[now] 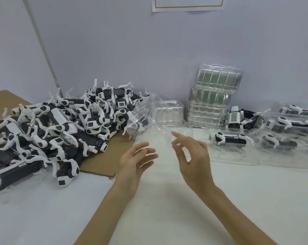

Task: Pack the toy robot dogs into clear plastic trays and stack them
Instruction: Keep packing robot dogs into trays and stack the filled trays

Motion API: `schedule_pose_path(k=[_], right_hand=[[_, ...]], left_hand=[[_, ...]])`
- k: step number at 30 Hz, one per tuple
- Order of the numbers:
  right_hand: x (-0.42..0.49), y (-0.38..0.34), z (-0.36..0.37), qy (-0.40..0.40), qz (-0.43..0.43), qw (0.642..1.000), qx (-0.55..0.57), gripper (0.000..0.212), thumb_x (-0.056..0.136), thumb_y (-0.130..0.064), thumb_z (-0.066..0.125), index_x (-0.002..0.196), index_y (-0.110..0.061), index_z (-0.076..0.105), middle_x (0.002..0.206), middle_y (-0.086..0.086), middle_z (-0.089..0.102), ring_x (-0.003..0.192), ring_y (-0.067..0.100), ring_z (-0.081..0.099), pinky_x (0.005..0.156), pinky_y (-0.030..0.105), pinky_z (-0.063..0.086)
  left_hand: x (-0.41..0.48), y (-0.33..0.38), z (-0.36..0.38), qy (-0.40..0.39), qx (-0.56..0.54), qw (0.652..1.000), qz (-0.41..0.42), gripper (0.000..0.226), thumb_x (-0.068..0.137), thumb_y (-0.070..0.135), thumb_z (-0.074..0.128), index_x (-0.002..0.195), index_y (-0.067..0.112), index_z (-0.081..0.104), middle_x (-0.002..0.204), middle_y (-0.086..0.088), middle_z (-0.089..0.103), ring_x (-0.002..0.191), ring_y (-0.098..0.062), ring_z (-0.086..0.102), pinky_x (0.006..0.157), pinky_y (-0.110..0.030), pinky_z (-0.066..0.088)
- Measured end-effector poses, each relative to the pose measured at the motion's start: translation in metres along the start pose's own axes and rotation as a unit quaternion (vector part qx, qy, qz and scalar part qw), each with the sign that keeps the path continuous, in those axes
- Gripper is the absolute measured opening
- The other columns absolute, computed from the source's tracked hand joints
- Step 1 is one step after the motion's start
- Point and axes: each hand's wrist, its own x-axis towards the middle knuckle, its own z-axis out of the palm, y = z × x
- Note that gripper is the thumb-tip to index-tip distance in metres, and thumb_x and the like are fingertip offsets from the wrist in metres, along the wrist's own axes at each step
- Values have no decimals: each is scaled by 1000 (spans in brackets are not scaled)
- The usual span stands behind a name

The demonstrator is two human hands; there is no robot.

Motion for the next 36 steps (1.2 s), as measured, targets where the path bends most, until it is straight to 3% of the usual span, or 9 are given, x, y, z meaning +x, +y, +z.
schedule_pose_path(k=[9,14,16,19,20,21,26,31,36], right_hand=[[1,25,-13,-264,71,956,-104,22,90,-17,62,103,-34,69,85,-21,63,78,-4,52,98,27,27],[-3,27,-8,-243,83,961,-100,22,94,-14,57,101,-30,70,95,-19,65,93,5,55,94,23,23],[-4,29,-7,-227,85,965,-98,20,95,-14,58,97,-29,71,95,-19,66,91,7,57,92,24,25],[-6,27,-5,-218,87,967,-94,20,95,-11,59,95,-26,71,92,-18,67,88,10,60,91,25,25],[-6,26,-4,-216,86,968,-91,20,95,-10,60,95,-25,72,91,-17,68,87,11,60,90,25,25],[-7,25,-4,-215,85,969,-89,20,94,-9,61,94,-25,72,91,-16,68,86,12,61,89,25,25],[-7,24,-3,-201,87,973,-75,20,90,-6,65,89,-24,72,87,-17,68,80,9,61,87,24,25],[-3,26,-7,-196,110,971,-76,22,88,-6,64,81,-26,71,81,-19,67,77,5,59,88,24,25],[-1,26,-8,-199,120,970,-74,22,89,-7,63,81,-26,70,80,-19,67,77,5,59,88,28,27]], left_hand=[[0,19,-12,233,102,966,52,26,93,-3,46,84,12,64,73,-6,68,62,-17,66,69,-28,51],[2,59,-12,122,231,965,19,18,95,8,55,94,19,69,94,-1,76,84,-15,67,77,-31,49],[9,94,-30,139,402,894,139,9,94,26,62,101,28,68,108,7,72,101,-11,63,90,-35,48],[24,148,-85,276,702,616,228,49,89,58,58,131,32,54,141,-6,51,135,-31,40,108,-56,31],[30,162,-108,302,747,561,190,63,87,66,55,140,32,47,149,-12,42,142,-36,31,110,-60,26],[34,172,-129,301,763,556,133,74,85,72,53,146,33,39,156,-15,33,146,-38,25,112,-63,24],[46,156,-173,205,629,750,23,96,76,73,54,157,35,19,166,-4,-11,149,-35,22,120,-57,16],[66,112,-131,179,644,739,86,61,86,50,71,142,40,50,164,1,-23,150,-36,17,119,-54,21],[81,97,-95,135,656,737,89,30,94,52,56,118,38,70,166,0,4,151,-32,11,119,-61,10]])
